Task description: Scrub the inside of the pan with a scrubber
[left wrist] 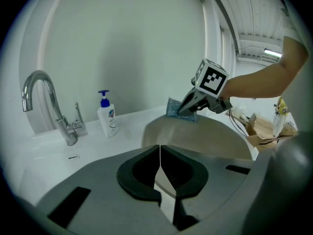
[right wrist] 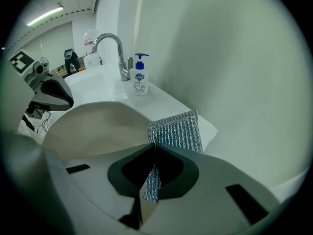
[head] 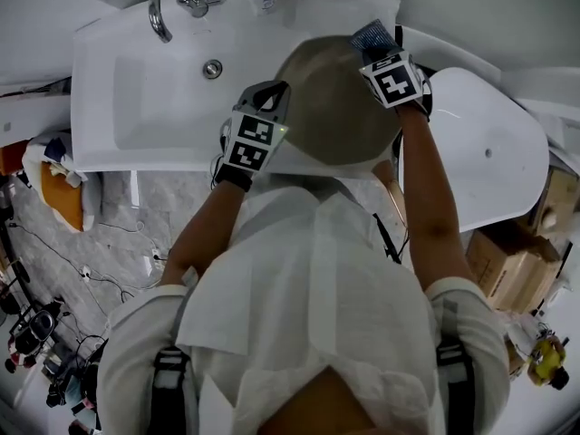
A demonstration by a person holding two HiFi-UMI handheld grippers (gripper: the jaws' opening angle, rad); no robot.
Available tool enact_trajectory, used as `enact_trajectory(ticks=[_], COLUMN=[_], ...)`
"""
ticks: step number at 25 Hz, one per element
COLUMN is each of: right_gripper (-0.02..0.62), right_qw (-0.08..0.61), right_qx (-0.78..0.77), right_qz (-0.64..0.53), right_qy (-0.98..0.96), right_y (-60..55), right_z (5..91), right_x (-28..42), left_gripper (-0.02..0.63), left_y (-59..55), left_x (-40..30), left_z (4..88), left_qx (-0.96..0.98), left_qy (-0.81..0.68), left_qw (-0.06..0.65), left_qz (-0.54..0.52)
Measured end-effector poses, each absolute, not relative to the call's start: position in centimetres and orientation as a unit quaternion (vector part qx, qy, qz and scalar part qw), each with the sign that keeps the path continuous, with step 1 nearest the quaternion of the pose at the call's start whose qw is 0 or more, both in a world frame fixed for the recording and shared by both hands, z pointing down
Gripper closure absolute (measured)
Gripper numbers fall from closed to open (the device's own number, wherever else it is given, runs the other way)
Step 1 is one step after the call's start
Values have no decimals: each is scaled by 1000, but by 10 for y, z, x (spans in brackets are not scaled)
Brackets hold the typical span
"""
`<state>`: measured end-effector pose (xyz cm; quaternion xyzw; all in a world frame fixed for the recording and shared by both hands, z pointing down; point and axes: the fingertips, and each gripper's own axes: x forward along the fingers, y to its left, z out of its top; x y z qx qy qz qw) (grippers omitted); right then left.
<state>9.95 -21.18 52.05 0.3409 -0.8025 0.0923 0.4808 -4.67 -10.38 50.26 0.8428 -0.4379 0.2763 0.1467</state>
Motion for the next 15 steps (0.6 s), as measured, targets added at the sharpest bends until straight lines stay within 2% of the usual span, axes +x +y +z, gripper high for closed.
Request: enact_trajectory(ticks=[15], right_gripper=[581], right_qw=[473], right_qx=[280], right_qz=[114], right_qy=[-828], right_y=[-168], right_z=[539], right_x=[40], left_gripper=[584], left_y=[-109], left_x=[-56], left_z=[492], left_qx=[845], left_qy=[-443], left_qw=[141], left_qz=[263])
